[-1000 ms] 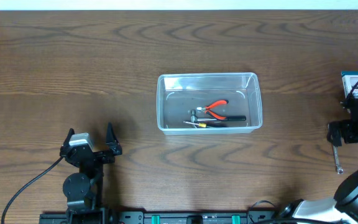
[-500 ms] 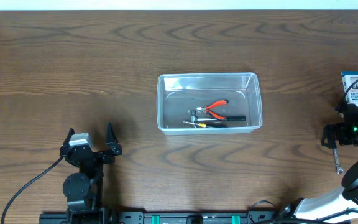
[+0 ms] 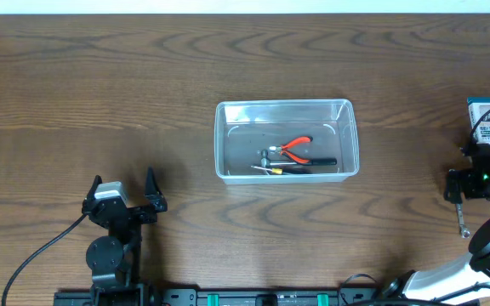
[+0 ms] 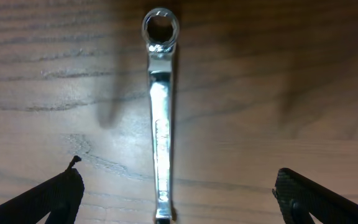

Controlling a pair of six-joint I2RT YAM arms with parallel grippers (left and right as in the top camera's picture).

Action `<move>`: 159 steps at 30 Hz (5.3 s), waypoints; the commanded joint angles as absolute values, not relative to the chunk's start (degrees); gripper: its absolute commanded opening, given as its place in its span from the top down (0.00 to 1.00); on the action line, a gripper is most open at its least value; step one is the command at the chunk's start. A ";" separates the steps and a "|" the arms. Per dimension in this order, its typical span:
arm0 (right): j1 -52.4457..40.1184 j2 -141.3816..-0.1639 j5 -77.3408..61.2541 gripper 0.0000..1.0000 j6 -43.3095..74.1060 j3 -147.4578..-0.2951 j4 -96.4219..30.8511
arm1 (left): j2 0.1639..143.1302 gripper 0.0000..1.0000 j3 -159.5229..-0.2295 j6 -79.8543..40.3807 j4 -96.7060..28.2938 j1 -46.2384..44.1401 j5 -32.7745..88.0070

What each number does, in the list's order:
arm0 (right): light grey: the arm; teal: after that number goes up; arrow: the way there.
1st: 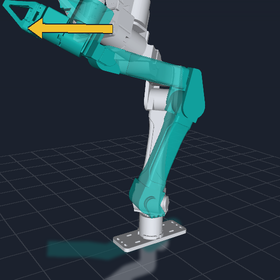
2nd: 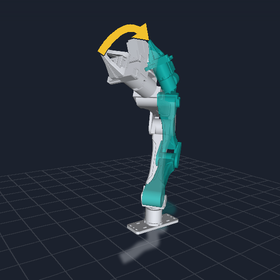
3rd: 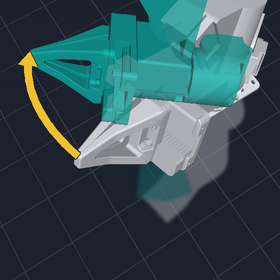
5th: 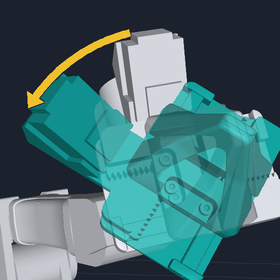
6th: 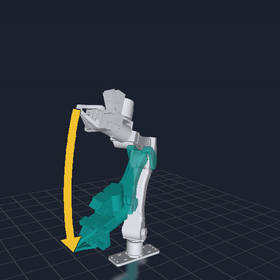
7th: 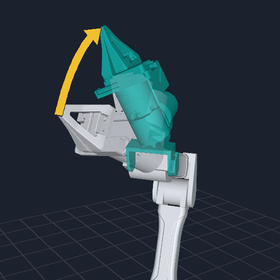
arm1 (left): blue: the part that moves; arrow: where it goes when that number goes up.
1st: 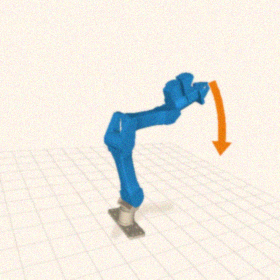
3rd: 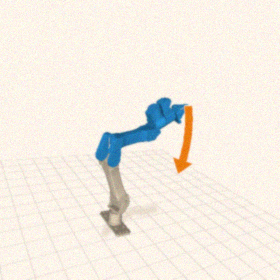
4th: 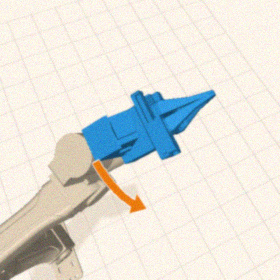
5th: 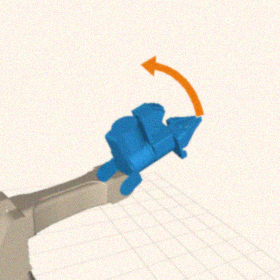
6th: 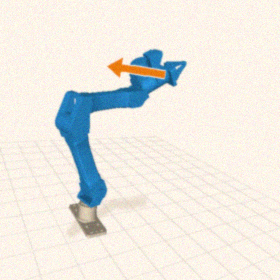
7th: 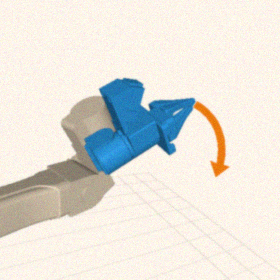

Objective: Pack container
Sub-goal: 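Lower the open right gripper over the wrench's middle, then close the right gripper on the wrench and lift it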

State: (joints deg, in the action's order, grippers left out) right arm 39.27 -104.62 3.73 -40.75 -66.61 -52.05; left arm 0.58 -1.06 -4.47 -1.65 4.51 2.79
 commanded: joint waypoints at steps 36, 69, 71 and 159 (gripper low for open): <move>38.94 -105.03 6.07 0.01 -38.61 -60.51 -48.12 | 0.23 0.02 -0.23 -4.16 -4.01 4.86 1.87; 38.98 -105.03 5.54 0.01 -38.57 -59.31 -47.11 | 0.23 0.02 -0.23 -4.16 -3.99 4.86 1.87; 38.98 -105.03 5.52 0.01 -38.57 -59.20 -47.11 | 0.23 0.02 -0.23 -4.16 -3.99 4.86 1.87; 40.32 -105.03 4.03 0.87 -37.32 -59.07 -42.96 | 0.23 0.02 -0.23 -4.16 -3.99 4.86 1.87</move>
